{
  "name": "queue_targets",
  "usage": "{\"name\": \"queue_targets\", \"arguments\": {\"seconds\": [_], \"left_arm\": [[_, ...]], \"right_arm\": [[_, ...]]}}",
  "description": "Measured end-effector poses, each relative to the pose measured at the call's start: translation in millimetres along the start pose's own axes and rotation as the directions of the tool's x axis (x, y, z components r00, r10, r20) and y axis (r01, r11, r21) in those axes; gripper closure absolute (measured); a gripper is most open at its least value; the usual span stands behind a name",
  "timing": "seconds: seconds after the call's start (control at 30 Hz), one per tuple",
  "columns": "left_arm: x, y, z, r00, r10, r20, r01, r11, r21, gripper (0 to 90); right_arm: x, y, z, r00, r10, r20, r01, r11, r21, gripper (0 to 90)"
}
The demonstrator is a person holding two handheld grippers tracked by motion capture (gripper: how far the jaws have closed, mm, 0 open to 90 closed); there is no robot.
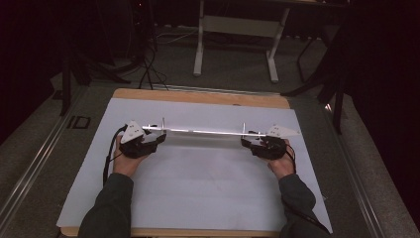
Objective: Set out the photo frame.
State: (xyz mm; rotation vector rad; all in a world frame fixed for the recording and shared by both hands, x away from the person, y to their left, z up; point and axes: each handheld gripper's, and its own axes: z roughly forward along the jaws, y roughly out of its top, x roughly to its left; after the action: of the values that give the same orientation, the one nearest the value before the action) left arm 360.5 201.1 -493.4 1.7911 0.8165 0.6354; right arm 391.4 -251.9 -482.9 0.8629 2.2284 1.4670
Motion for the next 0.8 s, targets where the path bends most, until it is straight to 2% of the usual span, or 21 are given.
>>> {"name": "queue_targets", "arguments": {"seconds": [0.1, 0.33, 0.57, 0.63, 0.8], "left_arm": [[3.6, 4.2, 4.6, 1.0000, -0.006, -0.003, 0.006, 1.0000, 0.001, 47.0], [10.1, 11.4, 12.8, 0.9988, -0.044, -0.019, 0.044, 0.9990, -0.004, 47.2], [14.2, 19.3, 22.2, 0.9960, -0.071, -0.054, 0.071, 0.9974, 0.000, 46.8], [15.7, 21.3, 24.6, 0.9950, -0.079, -0.062, 0.079, 0.9969, 0.004, 46.7], [18.9, 27.4, 30.8, 0.9912, -0.107, -0.078, 0.109, 0.9939, 0.020, 46.1]], "right_arm": [[-1.1, 2.1, 2.0, 0.9998, 0.011, 0.018, -0.011, 0.9999, -0.012, 49.6], [-2.5, 11.1, 8.8, 0.9960, -0.022, 0.087, 0.022, 0.9997, 0.004, 52.1], [-7.9, 16.7, 15.4, 0.9930, -0.005, 0.118, 0.006, 0.9999, -0.010, 52.9], [-8.9, 20.4, 18.4, 0.9898, -0.034, 0.139, 0.033, 0.9994, 0.006, 53.9], [-11.6, 25.2, 22.2, 0.9871, -0.040, 0.155, 0.037, 0.9991, 0.020, 54.0]]}}
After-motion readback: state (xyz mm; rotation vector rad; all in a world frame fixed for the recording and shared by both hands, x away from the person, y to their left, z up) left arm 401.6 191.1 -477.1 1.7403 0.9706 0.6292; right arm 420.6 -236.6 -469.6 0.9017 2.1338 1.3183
